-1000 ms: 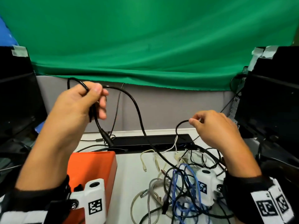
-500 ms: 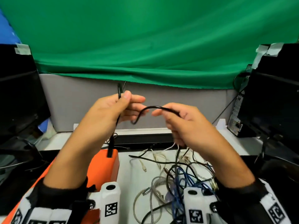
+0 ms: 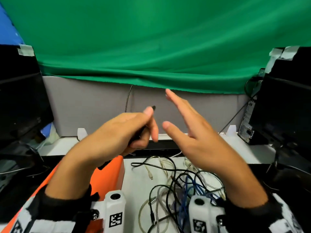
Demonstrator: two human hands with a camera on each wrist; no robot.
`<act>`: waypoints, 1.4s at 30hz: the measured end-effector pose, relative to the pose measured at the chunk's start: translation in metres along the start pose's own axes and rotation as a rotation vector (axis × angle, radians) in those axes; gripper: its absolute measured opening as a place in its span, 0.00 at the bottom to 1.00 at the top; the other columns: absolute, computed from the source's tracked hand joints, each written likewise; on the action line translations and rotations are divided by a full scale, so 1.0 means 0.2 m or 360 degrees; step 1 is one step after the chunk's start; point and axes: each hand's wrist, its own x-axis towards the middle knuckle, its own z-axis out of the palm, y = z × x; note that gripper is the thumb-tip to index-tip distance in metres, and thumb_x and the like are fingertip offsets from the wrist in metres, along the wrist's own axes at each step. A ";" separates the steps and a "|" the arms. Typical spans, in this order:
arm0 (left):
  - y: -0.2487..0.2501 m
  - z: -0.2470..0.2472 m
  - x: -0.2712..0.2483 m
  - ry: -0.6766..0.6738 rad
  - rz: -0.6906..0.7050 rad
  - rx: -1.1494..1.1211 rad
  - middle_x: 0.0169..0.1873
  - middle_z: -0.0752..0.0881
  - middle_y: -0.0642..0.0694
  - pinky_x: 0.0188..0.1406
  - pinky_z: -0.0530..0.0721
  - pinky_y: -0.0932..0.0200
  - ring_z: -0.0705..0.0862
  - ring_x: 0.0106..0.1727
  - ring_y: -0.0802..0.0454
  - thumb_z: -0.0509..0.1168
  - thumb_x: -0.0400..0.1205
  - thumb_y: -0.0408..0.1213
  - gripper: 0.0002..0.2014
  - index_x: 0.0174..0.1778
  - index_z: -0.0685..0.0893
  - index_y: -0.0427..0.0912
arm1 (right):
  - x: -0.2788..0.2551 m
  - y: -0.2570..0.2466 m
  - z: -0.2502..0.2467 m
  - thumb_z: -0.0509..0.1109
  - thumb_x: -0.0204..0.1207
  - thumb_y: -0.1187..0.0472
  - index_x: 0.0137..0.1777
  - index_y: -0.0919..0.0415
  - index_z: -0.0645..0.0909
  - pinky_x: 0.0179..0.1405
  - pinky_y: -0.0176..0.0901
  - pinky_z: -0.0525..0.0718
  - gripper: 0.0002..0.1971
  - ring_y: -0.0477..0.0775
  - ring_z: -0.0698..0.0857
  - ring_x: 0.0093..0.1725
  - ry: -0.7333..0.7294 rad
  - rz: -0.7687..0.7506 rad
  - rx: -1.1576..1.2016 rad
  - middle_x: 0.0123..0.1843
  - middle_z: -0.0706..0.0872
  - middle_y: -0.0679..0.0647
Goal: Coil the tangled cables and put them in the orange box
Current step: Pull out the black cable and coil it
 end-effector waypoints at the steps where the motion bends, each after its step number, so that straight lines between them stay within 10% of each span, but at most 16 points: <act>1: 0.01 0.02 -0.01 -0.0095 0.0042 -0.0036 0.21 0.66 0.46 0.22 0.55 0.55 0.58 0.23 0.50 0.53 0.86 0.60 0.28 0.36 0.85 0.42 | 0.01 -0.01 0.05 0.59 0.90 0.53 0.87 0.38 0.56 0.86 0.55 0.62 0.28 0.30 0.63 0.81 0.0053 -0.0099 0.0083 0.81 0.68 0.32; 5: 0.03 0.04 -0.01 0.0085 0.0205 -0.0273 0.19 0.62 0.49 0.21 0.50 0.57 0.53 0.23 0.51 0.57 0.84 0.55 0.21 0.29 0.80 0.49 | 0.05 0.01 0.14 0.57 0.91 0.56 0.68 0.44 0.81 0.61 0.59 0.84 0.14 0.46 0.86 0.49 0.0171 -0.0254 0.0246 0.43 0.84 0.40; 9: 0.03 0.05 0.03 0.0432 0.0301 -0.0830 0.19 0.62 0.53 0.19 0.51 0.63 0.56 0.18 0.59 0.60 0.85 0.55 0.20 0.31 0.80 0.47 | 0.05 0.03 0.14 0.56 0.89 0.45 0.58 0.45 0.84 0.27 0.44 0.76 0.15 0.44 0.72 0.27 0.0298 -0.0055 0.0481 0.29 0.72 0.46; 12: -0.01 0.08 0.08 0.0330 0.0402 -0.1014 0.23 0.64 0.53 0.20 0.58 0.64 0.61 0.20 0.60 0.59 0.88 0.48 0.17 0.51 0.86 0.39 | 0.06 0.06 0.14 0.51 0.88 0.41 0.62 0.46 0.79 0.31 0.55 0.75 0.18 0.51 0.75 0.28 0.0348 0.0053 -0.0017 0.28 0.76 0.51; 16: -0.04 0.09 0.12 0.0393 0.0477 -0.1308 0.29 0.78 0.52 0.31 0.80 0.64 0.76 0.26 0.59 0.56 0.88 0.38 0.20 0.74 0.77 0.34 | 0.05 0.13 0.16 0.47 0.91 0.43 0.56 0.49 0.72 0.43 0.56 0.82 0.16 0.60 0.85 0.42 -0.0142 0.0294 -0.0456 0.41 0.86 0.54; 19: -0.05 0.05 0.13 0.0610 0.0496 -0.1179 0.39 0.91 0.50 0.39 0.89 0.62 0.89 0.35 0.56 0.51 0.92 0.37 0.18 0.75 0.76 0.37 | 0.04 0.09 0.19 0.50 0.91 0.43 0.43 0.48 0.70 0.39 0.52 0.77 0.17 0.53 0.81 0.39 -0.0369 0.0259 -0.0516 0.35 0.81 0.48; 23: -0.10 0.06 0.11 0.0605 0.0448 -0.0154 0.49 0.94 0.45 0.52 0.91 0.54 0.94 0.47 0.49 0.54 0.93 0.38 0.16 0.76 0.74 0.49 | 0.01 0.00 0.15 0.57 0.88 0.45 0.37 0.52 0.74 0.31 0.49 0.71 0.19 0.46 0.74 0.31 -0.0470 0.0078 -0.0618 0.29 0.77 0.49; 28: -0.07 0.09 0.07 0.0108 0.0359 0.0611 0.30 0.83 0.56 0.37 0.82 0.45 0.79 0.32 0.54 0.55 0.85 0.43 0.13 0.48 0.86 0.47 | -0.05 -0.06 -0.04 0.66 0.81 0.59 0.49 0.47 0.85 0.31 0.42 0.74 0.07 0.44 0.76 0.29 -0.0433 -0.0017 -0.0196 0.30 0.81 0.44; 33: 0.00 0.13 0.03 -0.0058 0.0412 0.0107 0.21 0.69 0.51 0.22 0.63 0.61 0.61 0.23 0.52 0.56 0.89 0.46 0.19 0.36 0.73 0.38 | -0.07 -0.04 -0.15 0.75 0.81 0.57 0.49 0.50 0.89 0.41 0.54 0.83 0.02 0.59 0.86 0.41 -0.0051 -0.0243 0.0262 0.40 0.89 0.54; 38: 0.03 0.11 0.00 -0.0168 0.0458 -0.0515 0.19 0.65 0.58 0.19 0.55 0.67 0.57 0.19 0.60 0.61 0.89 0.47 0.16 0.43 0.88 0.45 | -0.03 -0.05 -0.07 0.80 0.75 0.51 0.48 0.47 0.79 0.28 0.57 0.74 0.11 0.69 0.76 0.32 0.0457 -0.0401 0.0584 0.42 0.85 0.54; 42: 0.04 0.12 -0.02 -0.0363 0.0554 -0.1107 0.21 0.73 0.58 0.20 0.68 0.66 0.66 0.16 0.62 0.63 0.87 0.46 0.13 0.46 0.83 0.39 | -0.02 -0.07 -0.02 0.62 0.89 0.50 0.57 0.51 0.81 0.30 0.26 0.70 0.08 0.39 0.77 0.27 0.0271 -0.0364 0.0485 0.40 0.87 0.42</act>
